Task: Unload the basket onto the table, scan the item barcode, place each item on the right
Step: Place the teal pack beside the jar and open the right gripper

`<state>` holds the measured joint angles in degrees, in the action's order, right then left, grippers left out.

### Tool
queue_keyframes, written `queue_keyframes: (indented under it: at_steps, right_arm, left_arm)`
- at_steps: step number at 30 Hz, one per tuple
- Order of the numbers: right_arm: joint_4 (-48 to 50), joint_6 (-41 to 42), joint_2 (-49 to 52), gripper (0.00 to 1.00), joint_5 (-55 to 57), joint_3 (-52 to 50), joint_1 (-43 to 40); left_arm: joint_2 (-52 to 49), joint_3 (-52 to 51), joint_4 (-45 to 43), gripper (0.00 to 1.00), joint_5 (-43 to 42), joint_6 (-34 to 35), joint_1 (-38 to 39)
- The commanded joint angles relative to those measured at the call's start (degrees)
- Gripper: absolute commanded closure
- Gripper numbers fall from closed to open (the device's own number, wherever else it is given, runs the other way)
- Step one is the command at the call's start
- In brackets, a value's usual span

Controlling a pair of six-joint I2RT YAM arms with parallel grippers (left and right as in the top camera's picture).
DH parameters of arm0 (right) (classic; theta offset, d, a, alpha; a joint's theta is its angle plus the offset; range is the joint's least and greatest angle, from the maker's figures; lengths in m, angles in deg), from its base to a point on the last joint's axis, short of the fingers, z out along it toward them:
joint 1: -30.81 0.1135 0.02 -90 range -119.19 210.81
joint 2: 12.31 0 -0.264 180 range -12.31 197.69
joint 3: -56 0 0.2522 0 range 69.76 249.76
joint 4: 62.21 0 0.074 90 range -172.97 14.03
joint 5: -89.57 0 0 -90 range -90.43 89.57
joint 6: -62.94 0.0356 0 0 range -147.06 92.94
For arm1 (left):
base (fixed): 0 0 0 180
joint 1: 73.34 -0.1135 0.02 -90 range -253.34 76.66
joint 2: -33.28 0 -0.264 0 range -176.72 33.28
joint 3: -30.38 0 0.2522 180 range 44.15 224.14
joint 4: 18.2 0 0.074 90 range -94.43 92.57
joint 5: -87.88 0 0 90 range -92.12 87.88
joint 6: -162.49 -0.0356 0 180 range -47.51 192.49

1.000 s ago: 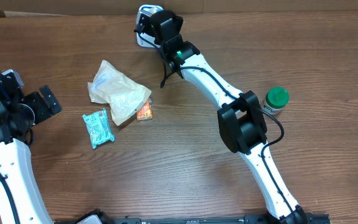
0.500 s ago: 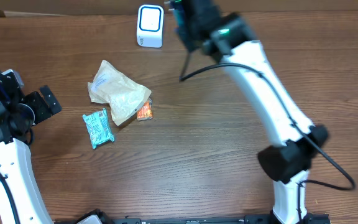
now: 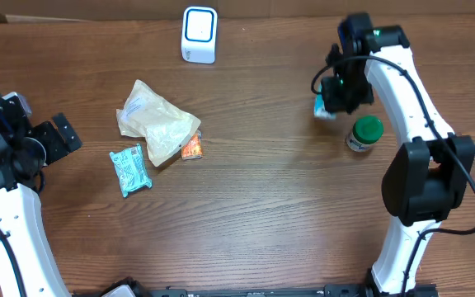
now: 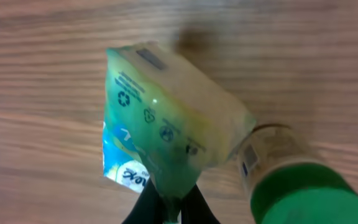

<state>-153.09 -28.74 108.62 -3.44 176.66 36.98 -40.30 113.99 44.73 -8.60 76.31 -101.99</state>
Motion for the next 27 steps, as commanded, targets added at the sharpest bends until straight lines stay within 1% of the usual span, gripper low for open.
queue_keyframes:
  at_steps: [1, 6, 7, 8, 9, 10, 11, 13, 14, 17, 22, 24, 25, 27]
  right_arm:
    - [3.08, 0.42, 0.00, 0.96, -0.52, -5.88, -1.84]
    - [3.82, 0.46, 0.00, 0.96, 0.31, -7.19, -5.33]
    - [3.89, 0.46, 0.00, 0.94, 0.31, -7.19, -5.95]
    - [4.17, 0.74, 0.00, 0.83, 0.11, -7.19, -6.34]
    - [4.46, 0.85, 0.00, 0.41, -0.52, -7.19, -6.56]
    - [4.79, 0.83, 0.00, 0.20, -1.73, -7.13, -6.58]
    - [5.01, 0.81, 0.00, 0.15, -2.54, -6.95, -6.58]
    - [5.07, 0.81, 0.00, 0.02, -4.48, -6.08, -6.54]
    - [4.92, 0.83, -0.07, 0.00, -6.47, -5.38, -6.29]
    - [4.44, 0.81, -0.07, 0.00, -12.57, -3.21, -5.25]
    - [2.71, 0.87, -0.07, 0.00, -20.11, 0.55, 0.50]
    - [4.33, 1.84, -0.07, 0.00, -24.83, 0.42, 3.65]
    - [6.34, 2.78, -0.07, 0.00, -28.94, 0.37, 5.53]
    - [8.68, 2.99, -0.04, 0.00, -32.30, 0.33, 7.93]
  left_arm:
    - [0.09, 0.68, -0.13, 0.00, -0.46, -1.51, -0.17]
    - [0.09, 0.68, -0.13, 0.00, -0.46, -1.51, -0.17]
    - [0.09, 0.68, -0.13, 0.01, -0.46, -1.51, -0.17]
    - [0.09, 0.68, -0.13, 0.00, -0.46, -1.51, -0.17]
    - [0.09, 0.68, -0.11, 0.00, -0.46, -1.51, -0.17]
    - [0.09, 0.68, -0.11, 0.00, -0.46, -1.51, -0.17]
    - [0.07, 0.68, -0.11, 0.01, -0.46, -1.51, -0.17]
    - [0.09, 0.68, -0.13, 0.00, -0.46, -1.51, -0.17]
    - [0.09, 0.68, -0.13, 0.01, -0.46, -1.51, -0.17]
    - [0.09, 0.68, -0.13, 0.00, -0.46, -1.51, -0.17]
    - [0.09, 0.68, -0.11, 0.00, -0.46, -1.51, -0.17]
    - [0.09, 0.68, -0.13, 0.00, -0.46, -1.51, -0.17]
    - [0.09, 0.68, -0.13, 0.00, -0.46, -1.51, -0.17]
    - [0.09, 0.68, -0.13, 0.00, -0.46, -1.51, -0.17]
